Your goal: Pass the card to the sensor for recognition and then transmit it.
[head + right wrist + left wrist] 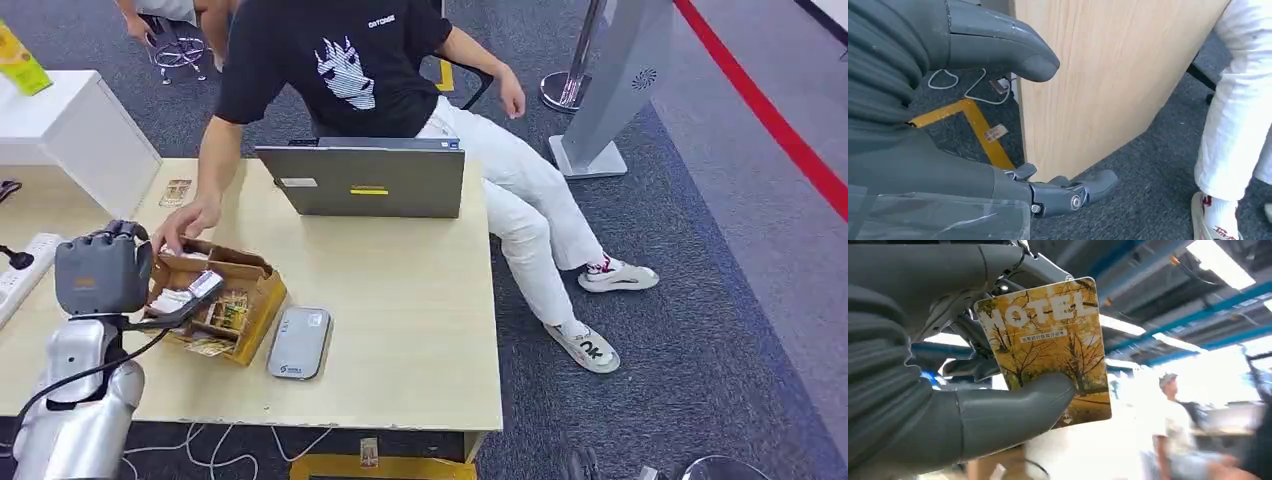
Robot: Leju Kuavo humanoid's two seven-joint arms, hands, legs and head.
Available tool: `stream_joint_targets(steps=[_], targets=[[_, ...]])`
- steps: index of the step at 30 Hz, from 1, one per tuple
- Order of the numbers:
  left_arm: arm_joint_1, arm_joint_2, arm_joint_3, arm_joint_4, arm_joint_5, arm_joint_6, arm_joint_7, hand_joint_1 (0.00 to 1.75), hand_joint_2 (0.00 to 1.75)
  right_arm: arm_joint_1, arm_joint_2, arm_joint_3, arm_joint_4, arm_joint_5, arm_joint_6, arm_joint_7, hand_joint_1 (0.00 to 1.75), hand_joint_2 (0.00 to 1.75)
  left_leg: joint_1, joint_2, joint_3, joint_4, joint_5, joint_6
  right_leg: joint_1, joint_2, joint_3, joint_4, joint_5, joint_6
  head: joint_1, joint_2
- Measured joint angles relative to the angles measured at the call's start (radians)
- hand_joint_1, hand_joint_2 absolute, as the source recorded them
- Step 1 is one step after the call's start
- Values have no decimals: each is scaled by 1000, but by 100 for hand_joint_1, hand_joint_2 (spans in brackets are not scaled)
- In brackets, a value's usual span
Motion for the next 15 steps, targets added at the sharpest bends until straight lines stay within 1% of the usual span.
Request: stream_joint_targets(steps=[1,2,3,5,9,12,15], targets=[[10,-16,-3,-24,9,-20,-22,175,175,0,0,-6,0,3,1,-2,0,175,0,0,0,0,0,0,0,0,0,0,0,0,0,0],[18,-29,-8,-39,11,-28,-29,175,175,1,0,-10,0,3,1,-3,0,175,0,0,0,0,0,0,0,1,0,0,0,0,0,0],[24,-38,-14,-54,27,-42,-39,175,175,2,0,-13,0,3,2,-4,0,175,0,0,0,0,0,0,0,1,0,0,0,0,0,0],[39,-49,-37,-85,74,-86,-83,175,175,3,0,-21,0,5,2,-9,0,175,0,0,0,0,0,0,0,1,0,0,0,0,-1,0],[89,-58,-131,-133,174,-187,-126,175,175,5,0,-43,0,6,4,-15,0,175,0,0,0,0,0,0,0,0,0,0,0,0,0,0],[115,-59,-191,-150,203,-200,-129,175,175,7,0,-53,0,9,5,-16,0,175,0,1,0,0,0,0,0,1,0,0,0,0,-1,0],[120,-55,-212,-156,221,-204,-129,175,175,8,0,-61,0,15,5,-16,0,175,0,1,0,0,0,0,0,0,0,0,0,0,0,0]])
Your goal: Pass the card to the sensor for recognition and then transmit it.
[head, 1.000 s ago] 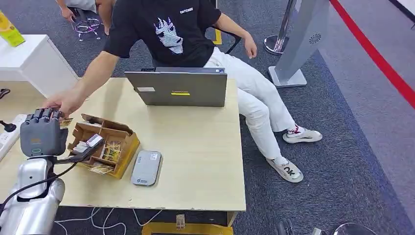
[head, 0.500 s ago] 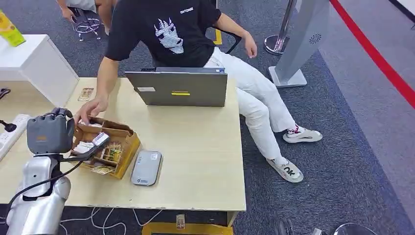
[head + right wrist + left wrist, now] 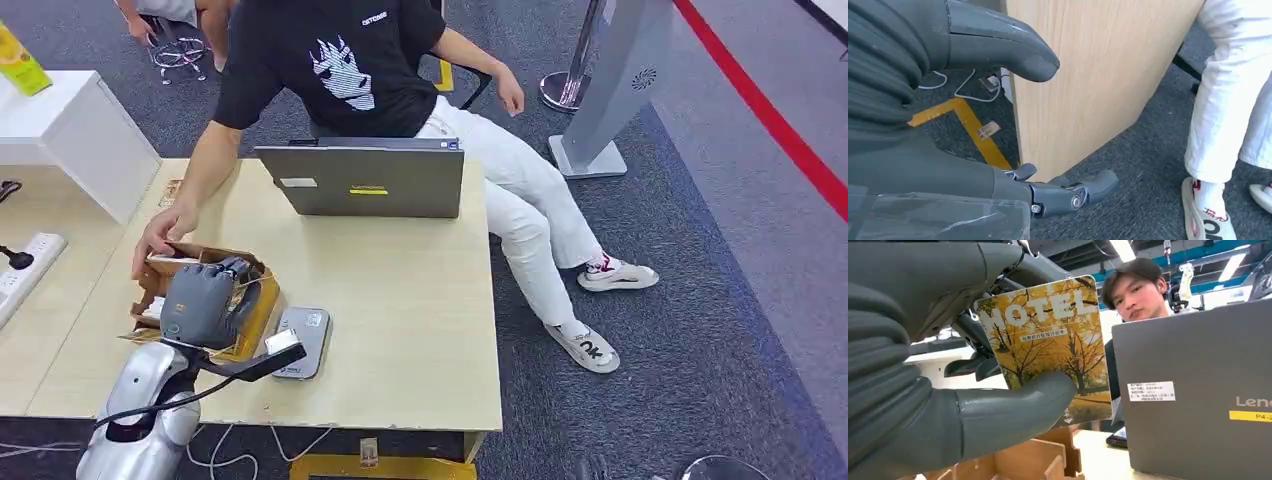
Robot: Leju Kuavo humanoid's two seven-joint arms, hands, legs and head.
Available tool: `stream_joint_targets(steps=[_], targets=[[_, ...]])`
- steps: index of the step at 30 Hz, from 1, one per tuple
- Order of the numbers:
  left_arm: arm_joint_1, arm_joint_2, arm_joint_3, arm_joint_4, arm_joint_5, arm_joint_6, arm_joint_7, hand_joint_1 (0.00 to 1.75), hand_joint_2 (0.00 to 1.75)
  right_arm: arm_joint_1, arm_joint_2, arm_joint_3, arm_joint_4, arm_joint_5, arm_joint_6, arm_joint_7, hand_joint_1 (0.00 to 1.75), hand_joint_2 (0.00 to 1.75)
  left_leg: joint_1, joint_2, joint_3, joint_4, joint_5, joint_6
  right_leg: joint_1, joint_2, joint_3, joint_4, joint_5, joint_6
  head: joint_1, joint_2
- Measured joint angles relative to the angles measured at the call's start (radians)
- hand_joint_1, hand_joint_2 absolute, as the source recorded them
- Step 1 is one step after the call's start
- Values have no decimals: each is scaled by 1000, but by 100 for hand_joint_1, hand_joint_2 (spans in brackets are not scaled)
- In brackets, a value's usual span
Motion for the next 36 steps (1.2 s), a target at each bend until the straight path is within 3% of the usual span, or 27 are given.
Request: stream_joint_targets(steps=[6,15,23,29,36], targets=[[0,35,-62,-2,17,-60,11,175,175,0,0,-12,0,9,3,3,0,175,0,0,0,0,0,0,0,0,0,0,0,0,0,0],[-1,135,-155,29,32,-113,77,175,175,-3,0,-29,0,24,11,6,0,175,0,0,0,0,0,0,0,0,0,0,0,0,0,0],[-1,163,-166,42,35,-122,89,175,175,-4,0,-31,0,27,13,8,0,175,0,0,0,0,0,0,0,0,0,0,0,0,0,0],[4,208,-179,71,53,-206,127,175,175,-7,0,-32,0,36,14,18,0,175,0,0,0,0,0,0,0,0,0,0,0,0,0,0],[16,236,-181,95,55,-201,130,175,175,-12,0,-33,0,40,14,28,0,175,0,0,0,0,0,0,0,0,0,0,0,0,0,0]])
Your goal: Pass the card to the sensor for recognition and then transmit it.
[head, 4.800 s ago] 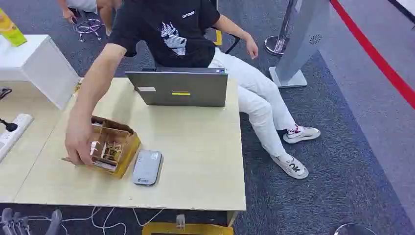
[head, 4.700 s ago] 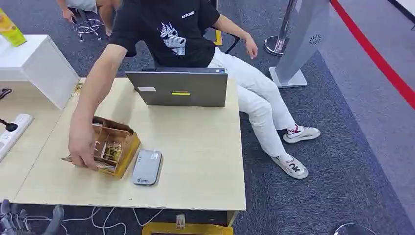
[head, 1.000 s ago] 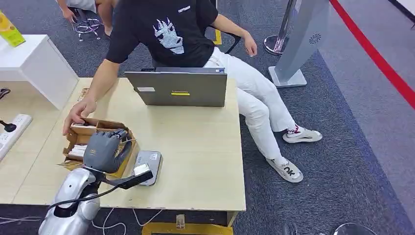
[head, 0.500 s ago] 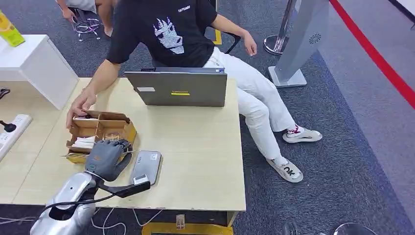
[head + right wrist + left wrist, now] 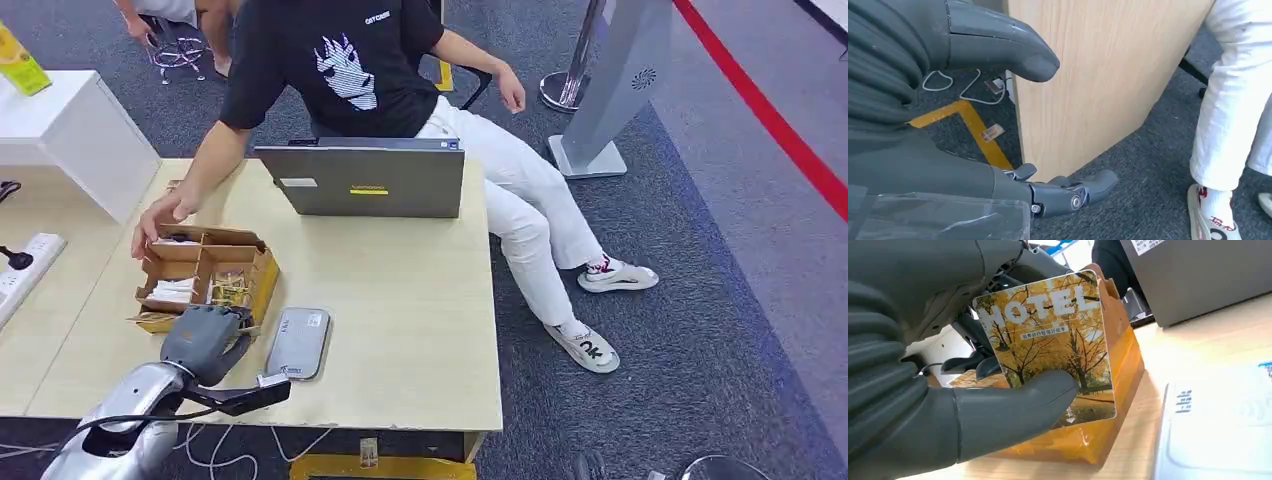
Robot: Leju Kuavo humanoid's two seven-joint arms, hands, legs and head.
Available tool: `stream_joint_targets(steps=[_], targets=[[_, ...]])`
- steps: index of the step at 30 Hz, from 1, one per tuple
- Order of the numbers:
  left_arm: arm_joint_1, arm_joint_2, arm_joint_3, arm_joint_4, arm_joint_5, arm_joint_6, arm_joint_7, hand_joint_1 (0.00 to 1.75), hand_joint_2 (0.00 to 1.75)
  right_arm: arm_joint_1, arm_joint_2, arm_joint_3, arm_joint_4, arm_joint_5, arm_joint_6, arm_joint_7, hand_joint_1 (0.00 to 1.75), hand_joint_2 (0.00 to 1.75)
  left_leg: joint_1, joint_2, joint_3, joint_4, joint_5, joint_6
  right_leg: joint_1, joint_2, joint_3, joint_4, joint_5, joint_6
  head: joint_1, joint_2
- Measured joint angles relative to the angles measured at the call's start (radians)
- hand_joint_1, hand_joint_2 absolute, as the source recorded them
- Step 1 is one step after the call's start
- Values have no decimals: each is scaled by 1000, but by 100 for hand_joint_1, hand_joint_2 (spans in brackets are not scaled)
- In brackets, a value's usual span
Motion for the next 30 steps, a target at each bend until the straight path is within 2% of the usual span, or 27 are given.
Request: stream_joint_targets(steps=[4,7,9,11,16,20,26,30], targets=[[7,11,-1,3,-3,8,-3,175,175,0,0,-2,0,2,1,7,0,175,0,0,0,0,0,0,0,0,0,0,0,0,0,0],[10,8,-11,5,-32,90,-36,175,175,-2,0,-7,0,7,2,9,0,175,0,0,0,0,0,0,0,-1,0,0,0,0,0,0],[9,-27,-30,14,-91,184,-40,175,175,-3,2,-10,0,14,1,11,0,175,0,-1,0,0,0,0,0,-1,0,0,0,0,0,0],[5,-69,-50,26,-148,250,-26,175,175,-5,3,-15,0,21,0,11,0,175,0,-1,0,1,0,0,0,-1,0,0,0,0,0,0],[-9,-148,-84,39,-188,314,-11,175,175,-6,8,-18,0,24,0,14,0,175,0,0,0,1,0,0,0,0,0,0,0,0,0,0],[-11,-182,-84,39,-198,332,-11,175,175,-6,8,-22,0,26,0,15,0,175,0,0,0,1,0,0,0,0,0,0,0,0,0,0],[-19,-209,-84,46,-206,322,-20,175,175,-6,8,-24,0,31,0,18,0,175,0,0,0,1,0,0,0,0,0,0,0,0,0,0],[-36,-209,-84,91,-191,250,-25,175,175,-7,8,-24,0,37,0,19,0,175,0,0,0,1,0,0,0,0,0,0,0,0,0,0]])
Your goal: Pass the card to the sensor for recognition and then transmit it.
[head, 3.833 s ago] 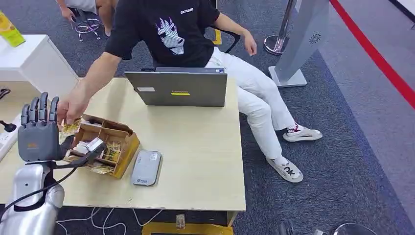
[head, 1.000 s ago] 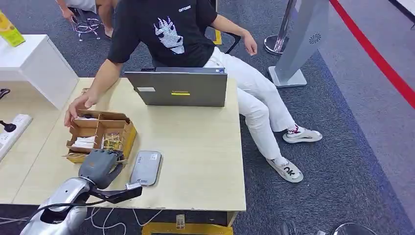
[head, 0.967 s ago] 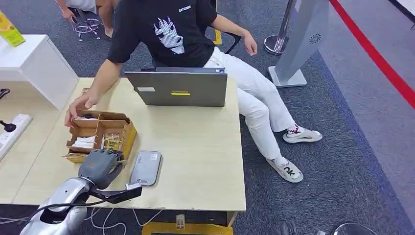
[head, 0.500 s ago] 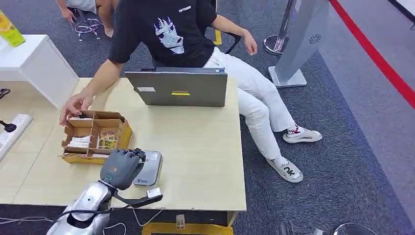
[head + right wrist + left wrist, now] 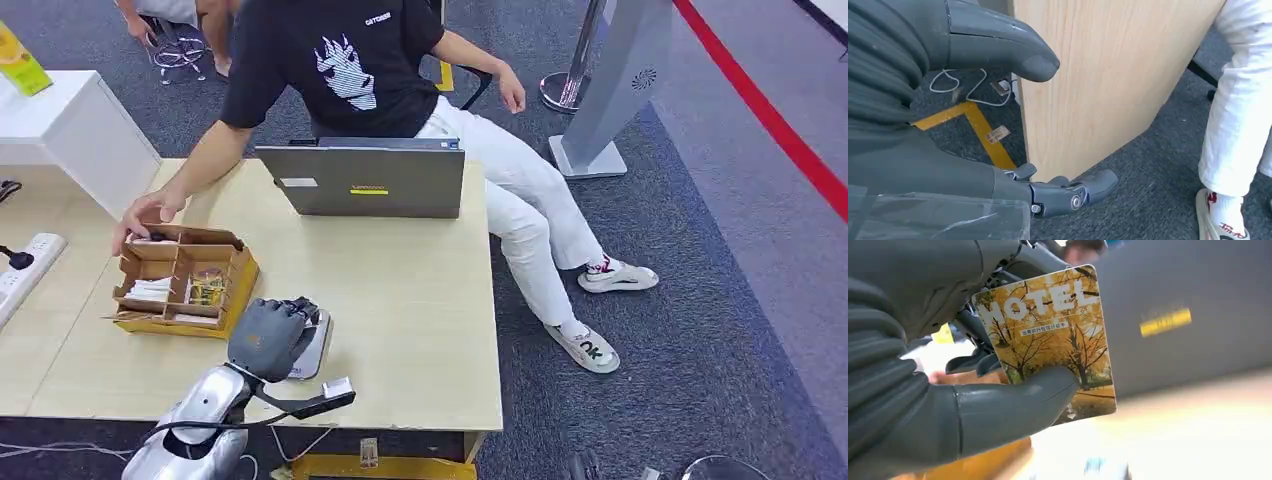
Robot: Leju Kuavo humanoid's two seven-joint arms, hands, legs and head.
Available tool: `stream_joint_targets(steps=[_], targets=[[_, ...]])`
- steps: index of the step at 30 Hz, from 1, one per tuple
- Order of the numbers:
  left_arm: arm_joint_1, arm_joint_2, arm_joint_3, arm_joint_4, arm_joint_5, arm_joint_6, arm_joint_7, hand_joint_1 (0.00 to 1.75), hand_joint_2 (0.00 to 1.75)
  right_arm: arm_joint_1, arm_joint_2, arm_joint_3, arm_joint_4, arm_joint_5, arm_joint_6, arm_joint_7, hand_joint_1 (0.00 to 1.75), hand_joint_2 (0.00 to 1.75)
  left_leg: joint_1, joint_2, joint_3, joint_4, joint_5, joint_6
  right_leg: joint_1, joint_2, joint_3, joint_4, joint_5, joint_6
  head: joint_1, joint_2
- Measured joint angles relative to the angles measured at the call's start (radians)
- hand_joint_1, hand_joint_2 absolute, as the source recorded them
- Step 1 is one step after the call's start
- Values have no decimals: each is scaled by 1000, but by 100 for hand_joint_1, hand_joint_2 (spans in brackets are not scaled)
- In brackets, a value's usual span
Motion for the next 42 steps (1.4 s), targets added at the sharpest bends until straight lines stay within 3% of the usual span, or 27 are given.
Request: stream_joint_targets(steps=[8,22,27,33,42], targets=[[-20,12,0,92,21,-26,-1,175,175,-2,0,-13,0,4,1,1,0,175,0,0,0,0,0,0,0,0,0,0,0,0,0,0],[-48,21,0,131,30,-49,1,175,175,-2,0,-18,0,8,1,1,0,175,0,0,0,0,0,0,0,0,0,0,0,0,0,0],[-48,6,0,131,8,55,36,175,175,-2,0,-21,0,9,0,1,0,175,0,0,0,0,0,0,0,0,0,0,0,0,0,0],[-59,-16,14,24,-16,76,64,175,175,-2,0,-26,0,20,0,0,0,175,0,0,0,0,0,0,0,0,0,0,0,0,0,0],[-96,-64,152,-228,10,64,52,175,175,-2,3,-43,0,36,-1,1,0,175,0,0,0,0,0,0,0,0,0,0,0,0,0,0]])
